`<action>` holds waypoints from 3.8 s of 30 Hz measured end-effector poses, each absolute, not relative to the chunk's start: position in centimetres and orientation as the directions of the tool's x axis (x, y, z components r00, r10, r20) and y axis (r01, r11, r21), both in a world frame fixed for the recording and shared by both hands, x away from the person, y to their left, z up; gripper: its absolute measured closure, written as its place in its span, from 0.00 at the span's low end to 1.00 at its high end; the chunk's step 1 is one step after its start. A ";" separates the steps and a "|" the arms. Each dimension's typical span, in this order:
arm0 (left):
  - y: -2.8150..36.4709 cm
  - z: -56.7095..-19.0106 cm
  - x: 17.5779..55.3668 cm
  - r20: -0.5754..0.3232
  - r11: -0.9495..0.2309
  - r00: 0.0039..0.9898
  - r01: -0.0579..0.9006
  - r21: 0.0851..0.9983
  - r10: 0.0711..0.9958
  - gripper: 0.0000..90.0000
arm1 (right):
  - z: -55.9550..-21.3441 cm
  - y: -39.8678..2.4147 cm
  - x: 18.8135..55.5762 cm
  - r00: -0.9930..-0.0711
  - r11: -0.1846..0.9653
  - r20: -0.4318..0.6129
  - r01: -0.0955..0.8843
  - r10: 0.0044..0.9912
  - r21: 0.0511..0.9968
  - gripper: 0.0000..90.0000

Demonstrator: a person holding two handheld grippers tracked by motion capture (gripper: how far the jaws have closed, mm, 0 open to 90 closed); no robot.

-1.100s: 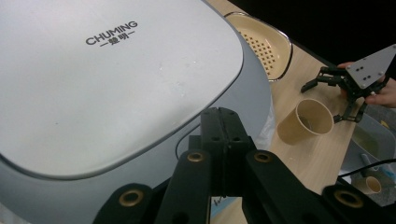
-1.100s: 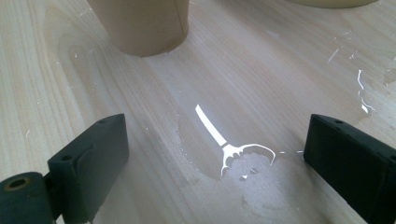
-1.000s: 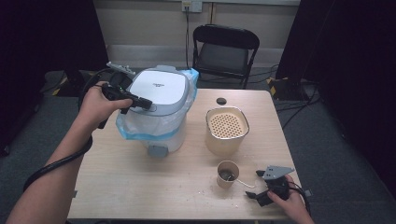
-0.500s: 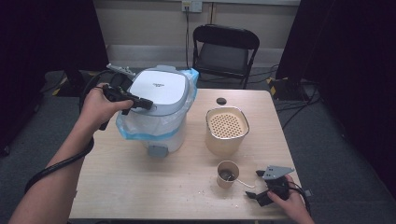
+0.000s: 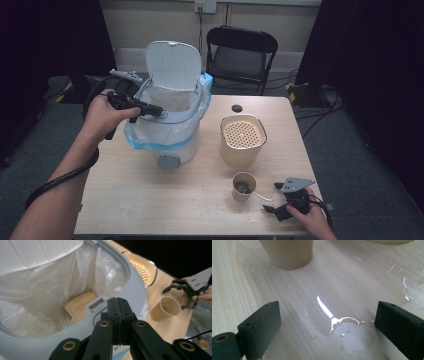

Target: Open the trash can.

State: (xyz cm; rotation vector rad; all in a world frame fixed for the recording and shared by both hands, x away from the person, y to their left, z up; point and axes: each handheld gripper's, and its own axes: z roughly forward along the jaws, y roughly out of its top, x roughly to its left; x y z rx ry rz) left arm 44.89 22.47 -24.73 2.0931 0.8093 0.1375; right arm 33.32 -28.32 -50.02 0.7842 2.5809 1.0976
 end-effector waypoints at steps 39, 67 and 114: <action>23.7 -30.4 38.4 -0.196 -0.434 0.839 0.446 0.783 0.508 0.23 | -50.1 -28.1 33.4 -0.839 0.591 -0.001 0.383 0.545 0.710 0.01; 22.5 -40.3 36.3 -0.231 -0.493 0.855 0.467 0.734 0.465 0.23 | -49.8 -28.5 33.6 -0.825 0.568 0.004 0.393 0.565 0.723 0.16; 21.3 -49.6 35.8 -0.091 -0.619 0.928 0.311 0.721 0.361 0.17 | -48.1 -24.6 34.3 -0.883 0.596 0.038 0.348 0.468 0.723 0.16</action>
